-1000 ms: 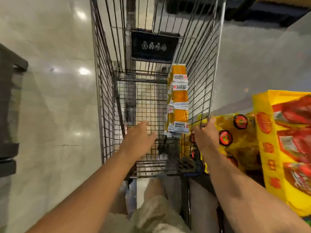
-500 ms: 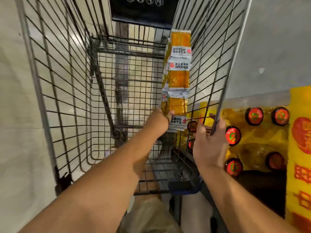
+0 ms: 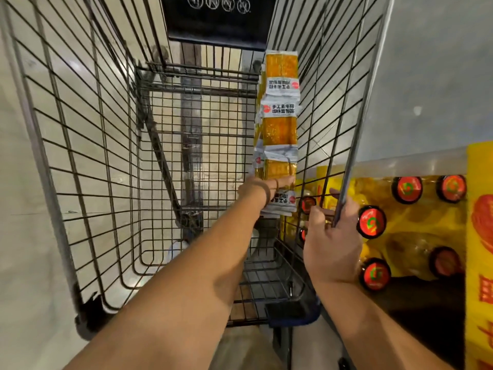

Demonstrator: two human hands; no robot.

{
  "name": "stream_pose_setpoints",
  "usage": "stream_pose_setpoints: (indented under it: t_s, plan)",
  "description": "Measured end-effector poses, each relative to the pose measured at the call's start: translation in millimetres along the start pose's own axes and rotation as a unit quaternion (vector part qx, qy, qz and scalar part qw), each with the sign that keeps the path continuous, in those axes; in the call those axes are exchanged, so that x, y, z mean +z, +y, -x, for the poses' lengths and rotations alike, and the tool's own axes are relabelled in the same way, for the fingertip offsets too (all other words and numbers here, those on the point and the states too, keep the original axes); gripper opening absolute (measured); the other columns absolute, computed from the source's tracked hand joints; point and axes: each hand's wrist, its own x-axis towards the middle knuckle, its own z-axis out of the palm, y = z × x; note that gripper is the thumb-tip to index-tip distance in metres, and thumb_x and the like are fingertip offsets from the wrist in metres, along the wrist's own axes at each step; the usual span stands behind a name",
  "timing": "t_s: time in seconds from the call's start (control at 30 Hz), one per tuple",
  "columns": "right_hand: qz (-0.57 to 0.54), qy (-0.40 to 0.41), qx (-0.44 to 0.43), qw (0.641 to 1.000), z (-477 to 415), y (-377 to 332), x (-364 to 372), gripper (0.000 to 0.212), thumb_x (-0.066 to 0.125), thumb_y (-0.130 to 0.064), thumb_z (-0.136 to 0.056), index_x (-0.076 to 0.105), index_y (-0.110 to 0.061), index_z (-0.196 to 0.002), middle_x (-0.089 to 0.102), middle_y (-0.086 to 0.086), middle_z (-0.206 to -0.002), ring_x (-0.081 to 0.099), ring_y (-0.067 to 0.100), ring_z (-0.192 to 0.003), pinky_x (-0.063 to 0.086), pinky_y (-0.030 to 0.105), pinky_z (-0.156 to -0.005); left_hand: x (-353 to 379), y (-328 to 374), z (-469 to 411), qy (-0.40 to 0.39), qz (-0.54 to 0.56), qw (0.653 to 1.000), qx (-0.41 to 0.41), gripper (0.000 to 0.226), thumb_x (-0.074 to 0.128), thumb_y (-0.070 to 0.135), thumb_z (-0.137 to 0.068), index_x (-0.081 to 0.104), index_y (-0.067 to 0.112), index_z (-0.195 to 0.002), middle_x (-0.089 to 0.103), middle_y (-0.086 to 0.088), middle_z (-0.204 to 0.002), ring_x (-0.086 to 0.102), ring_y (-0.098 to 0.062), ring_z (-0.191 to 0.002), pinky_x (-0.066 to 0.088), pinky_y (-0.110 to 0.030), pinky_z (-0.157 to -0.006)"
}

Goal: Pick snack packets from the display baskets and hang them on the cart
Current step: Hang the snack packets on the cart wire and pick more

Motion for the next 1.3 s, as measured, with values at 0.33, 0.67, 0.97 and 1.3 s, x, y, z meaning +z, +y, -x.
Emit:
stream_pose_setpoints:
  t_s: [0.33, 0.67, 0.97, 1.3]
  plan:
    - [0.012, 0.003, -0.019, 1.000, 0, -5, -2, 0.034, 0.053, -0.033, -0.099, 0.043, -0.022, -0.131, 0.067, 0.001, -0.084, 0.067, 0.030, -0.078, 0.055, 0.044, -0.070, -10, -6, -1, -0.014, -0.002, 1.000, 0.002, 0.077, 0.088, 0.054, -0.068, 0.059, 0.008, -0.122, 0.069, -0.005, -0.101, 0.065, -0.021, -0.088, 0.050, -0.029, -0.070]
    - [-0.064, 0.021, -0.025, 0.997, -3, -7, -4, 0.056, 0.057, -0.037, -0.095, 0.040, -0.010, -0.142, 0.048, 0.001, -0.123, 0.050, -0.002, -0.097, 0.047, 0.033, -0.084, -115, -78, 61, -0.079, 0.028, 0.996, 0.041, 0.055, 0.084, 0.031, -0.074, 0.061, 0.021, -0.124, 0.078, -0.007, -0.101, 0.075, -0.028, -0.093, 0.058, -0.042, -0.088]
    - [-0.060, 0.003, -0.147, 0.987, 42, -45, 10, 0.020, 0.058, -0.014, -0.090, 0.066, -0.006, -0.106, 0.058, 0.005, -0.104, 0.050, 0.012, -0.101, 0.040, 0.018, -0.087, -169, -93, 108, 0.005, 0.186, 0.979, 0.076, 0.069, 0.082, 0.031, -0.064, 0.058, 0.025, -0.128, 0.078, -0.005, -0.104, 0.077, -0.023, -0.090, 0.057, -0.037, -0.076]
    - [-0.377, -0.113, 0.551, 0.736, -18, -7, 144, 0.070, 0.062, -0.065, -0.087, 0.054, -0.016, -0.136, 0.048, 0.016, -0.147, 0.045, 0.037, -0.134, 0.036, 0.055, -0.112, -177, -113, 99, 0.045, 0.242, 0.966, 0.078, 0.072, 0.083, 0.033, -0.061, 0.060, 0.025, -0.129, 0.078, -0.003, -0.103, 0.076, -0.025, -0.094, 0.056, -0.042, -0.086]
